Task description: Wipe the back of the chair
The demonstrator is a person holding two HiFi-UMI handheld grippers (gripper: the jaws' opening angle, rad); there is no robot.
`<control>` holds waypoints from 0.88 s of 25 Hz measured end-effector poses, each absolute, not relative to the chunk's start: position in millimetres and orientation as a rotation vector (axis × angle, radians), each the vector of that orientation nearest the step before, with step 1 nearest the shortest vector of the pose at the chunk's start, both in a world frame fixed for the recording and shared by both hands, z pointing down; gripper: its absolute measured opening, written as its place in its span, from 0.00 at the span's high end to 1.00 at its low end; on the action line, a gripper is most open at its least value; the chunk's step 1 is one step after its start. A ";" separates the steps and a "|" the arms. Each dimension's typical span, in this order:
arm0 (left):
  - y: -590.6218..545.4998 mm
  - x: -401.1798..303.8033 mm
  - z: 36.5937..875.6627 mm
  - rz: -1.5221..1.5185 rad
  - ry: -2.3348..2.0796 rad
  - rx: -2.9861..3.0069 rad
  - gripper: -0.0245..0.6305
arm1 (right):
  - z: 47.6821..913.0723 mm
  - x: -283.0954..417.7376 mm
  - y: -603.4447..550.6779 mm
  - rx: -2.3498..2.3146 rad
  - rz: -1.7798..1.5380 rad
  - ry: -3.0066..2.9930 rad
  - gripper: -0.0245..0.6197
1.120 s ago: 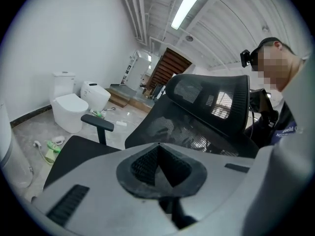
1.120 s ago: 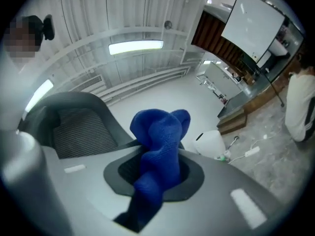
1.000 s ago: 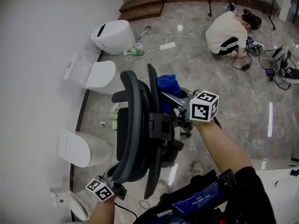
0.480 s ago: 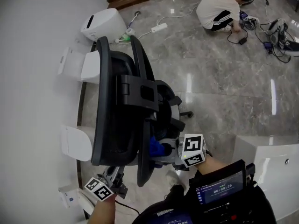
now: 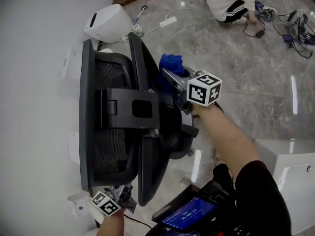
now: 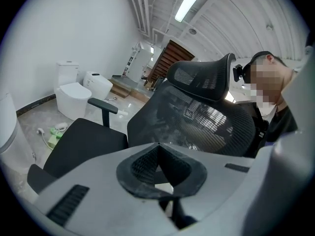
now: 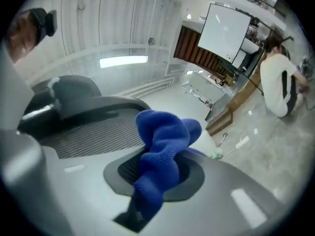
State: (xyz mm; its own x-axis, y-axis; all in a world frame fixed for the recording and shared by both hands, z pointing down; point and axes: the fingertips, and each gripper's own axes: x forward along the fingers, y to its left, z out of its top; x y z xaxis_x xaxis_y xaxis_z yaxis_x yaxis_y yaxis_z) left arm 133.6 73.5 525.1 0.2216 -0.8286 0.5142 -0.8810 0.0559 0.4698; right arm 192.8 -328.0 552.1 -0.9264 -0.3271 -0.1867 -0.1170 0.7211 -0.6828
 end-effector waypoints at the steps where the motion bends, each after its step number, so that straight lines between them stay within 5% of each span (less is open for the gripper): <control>1: 72.1 134.4 524.9 0.091 -1.599 1.753 0.96 | 550.9 176.9 -334.8 -0.340 -0.986 2.684 0.85; 6: 54.9 139.5 531.1 0.074 -1.585 1.741 0.96 | 538.8 131.4 -288.6 -0.067 -0.913 2.807 0.85; 18: 44.6 158.6 534.0 0.077 -1.489 1.817 0.96 | 546.0 217.6 39.1 0.743 -0.982 2.785 0.85; 22: 39.0 152.0 531.2 0.056 -1.485 1.809 0.96 | 546.4 220.6 48.4 0.800 -0.940 2.806 0.85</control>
State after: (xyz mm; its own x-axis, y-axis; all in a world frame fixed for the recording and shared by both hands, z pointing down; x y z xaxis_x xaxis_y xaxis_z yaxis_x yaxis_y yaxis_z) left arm 152.0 39.0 531.2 0.3168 -0.8139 0.4870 -0.8485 -0.0137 0.5290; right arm 220.6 48.4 546.4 -0.8612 0.4535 -0.2293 0.5002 0.6765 -0.5405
